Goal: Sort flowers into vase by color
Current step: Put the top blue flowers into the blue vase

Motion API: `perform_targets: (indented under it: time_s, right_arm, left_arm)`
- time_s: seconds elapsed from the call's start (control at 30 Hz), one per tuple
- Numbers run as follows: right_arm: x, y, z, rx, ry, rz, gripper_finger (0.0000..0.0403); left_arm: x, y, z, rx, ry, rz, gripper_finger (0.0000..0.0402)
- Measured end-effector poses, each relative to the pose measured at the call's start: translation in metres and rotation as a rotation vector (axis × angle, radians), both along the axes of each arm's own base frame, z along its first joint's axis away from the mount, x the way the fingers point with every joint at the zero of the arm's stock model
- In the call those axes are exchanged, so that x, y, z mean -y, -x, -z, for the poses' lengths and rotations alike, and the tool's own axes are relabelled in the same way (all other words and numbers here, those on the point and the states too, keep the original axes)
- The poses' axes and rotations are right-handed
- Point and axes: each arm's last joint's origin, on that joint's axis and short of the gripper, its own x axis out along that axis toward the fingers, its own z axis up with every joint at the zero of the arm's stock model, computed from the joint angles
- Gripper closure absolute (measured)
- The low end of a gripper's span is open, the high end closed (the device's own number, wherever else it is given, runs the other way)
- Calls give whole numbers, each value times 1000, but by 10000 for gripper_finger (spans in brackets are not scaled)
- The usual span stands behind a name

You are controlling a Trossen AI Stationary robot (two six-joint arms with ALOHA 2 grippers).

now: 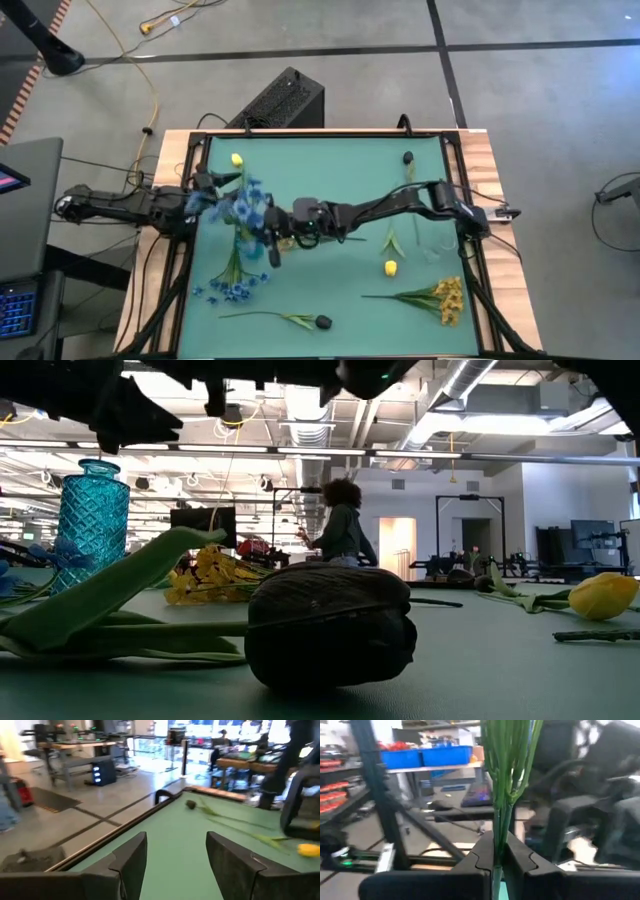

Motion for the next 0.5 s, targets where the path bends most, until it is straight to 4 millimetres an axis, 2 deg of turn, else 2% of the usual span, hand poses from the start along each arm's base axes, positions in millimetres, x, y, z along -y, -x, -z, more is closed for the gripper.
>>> perform_targets:
  time_s: [0.17, 0.3, 0.5]
  right_arm:
    - [0, -18, 15, -56, 20, 4, 356]
    - [2, -20, 7, -66, 37, 4, 356]
    - [8, -21, 11, -89, 42, 20, 356]
  left_arm:
    - [-2, 0, 1, -6, 1, -12, 210]
    - [-2, 0, 1, -12, 1, -3, 210]
    - [-2, 0, 2, -27, 0, -2, 210]
